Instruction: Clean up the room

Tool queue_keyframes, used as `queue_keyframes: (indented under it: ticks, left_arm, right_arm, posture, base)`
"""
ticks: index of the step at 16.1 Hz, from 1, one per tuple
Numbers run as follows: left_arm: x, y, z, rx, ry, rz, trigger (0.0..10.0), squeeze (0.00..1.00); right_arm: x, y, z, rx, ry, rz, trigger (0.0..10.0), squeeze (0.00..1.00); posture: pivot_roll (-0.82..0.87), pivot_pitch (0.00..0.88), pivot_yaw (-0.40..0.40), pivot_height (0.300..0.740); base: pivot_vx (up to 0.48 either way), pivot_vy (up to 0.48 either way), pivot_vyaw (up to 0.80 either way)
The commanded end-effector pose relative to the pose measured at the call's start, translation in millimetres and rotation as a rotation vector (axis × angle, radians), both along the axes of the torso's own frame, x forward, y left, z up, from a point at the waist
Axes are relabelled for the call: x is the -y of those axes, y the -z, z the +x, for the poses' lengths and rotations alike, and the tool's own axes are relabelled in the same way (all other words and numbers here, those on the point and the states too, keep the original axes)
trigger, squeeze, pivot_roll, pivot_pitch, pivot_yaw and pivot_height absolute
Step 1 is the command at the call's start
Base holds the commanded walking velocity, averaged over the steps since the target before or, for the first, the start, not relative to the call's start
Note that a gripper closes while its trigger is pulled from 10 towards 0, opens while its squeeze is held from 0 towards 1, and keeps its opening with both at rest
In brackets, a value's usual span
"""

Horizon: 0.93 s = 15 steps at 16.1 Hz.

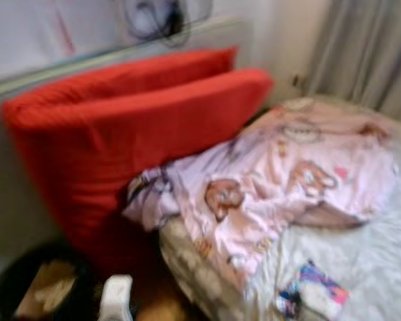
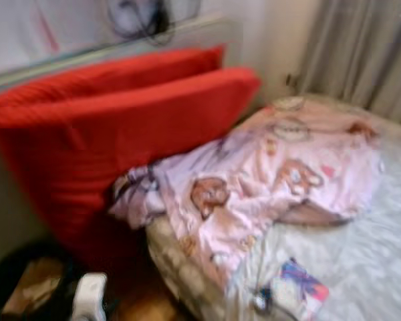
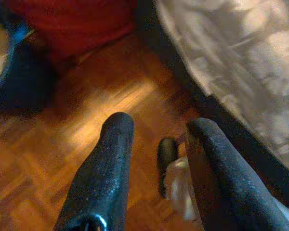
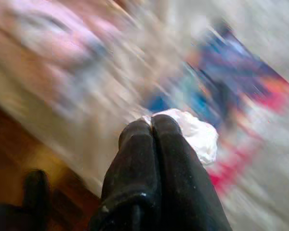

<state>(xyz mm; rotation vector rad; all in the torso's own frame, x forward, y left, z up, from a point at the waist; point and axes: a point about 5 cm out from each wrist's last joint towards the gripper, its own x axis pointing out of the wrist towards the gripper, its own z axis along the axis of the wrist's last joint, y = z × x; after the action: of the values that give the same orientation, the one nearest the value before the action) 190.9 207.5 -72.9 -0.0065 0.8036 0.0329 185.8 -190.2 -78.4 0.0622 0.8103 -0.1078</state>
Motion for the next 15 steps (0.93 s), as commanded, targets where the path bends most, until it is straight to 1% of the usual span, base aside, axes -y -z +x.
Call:
queue_keyframes:
  ticks: [1,4,7,15]
  left_arm:
    - [5.1,-1.3,4.6,0.008,0.001,-0.010,10.0,0.00]
    - [5.7,0.7,1.4,-0.003,-0.018,-0.014,10.0,0.00]
    - [5.9,0.9,1.3,-0.005,-0.018,-0.010,10.0,0.00]
    - [5.8,0.0,2.8,0.002,-0.028,-0.003,10.0,0.00]
  right_arm:
    - [8.4,4.4,-10.9,-0.039,0.008,-0.013,10.0,0.00]
    - [8.6,3.3,-8.5,-0.035,0.001,-0.016,10.0,0.00]
    - [7.1,2.8,-6.7,-0.033,-0.006,-0.016,10.0,0.00]
    - [4.5,3.9,-8.2,-0.039,-0.007,-0.007,10.0,0.00]
  posture:
    - [0.03,0.000,-0.011,0.740]
    - [0.03,0.000,-0.013,0.740]
    - [0.03,0.000,-0.016,0.740]
    - [0.03,0.000,-0.015,0.740]
  base:
    - [0.000,0.000,0.80]
    - [0.000,0.000,0.80]
    - [0.000,0.000,0.80]
    - [0.000,0.000,0.80]
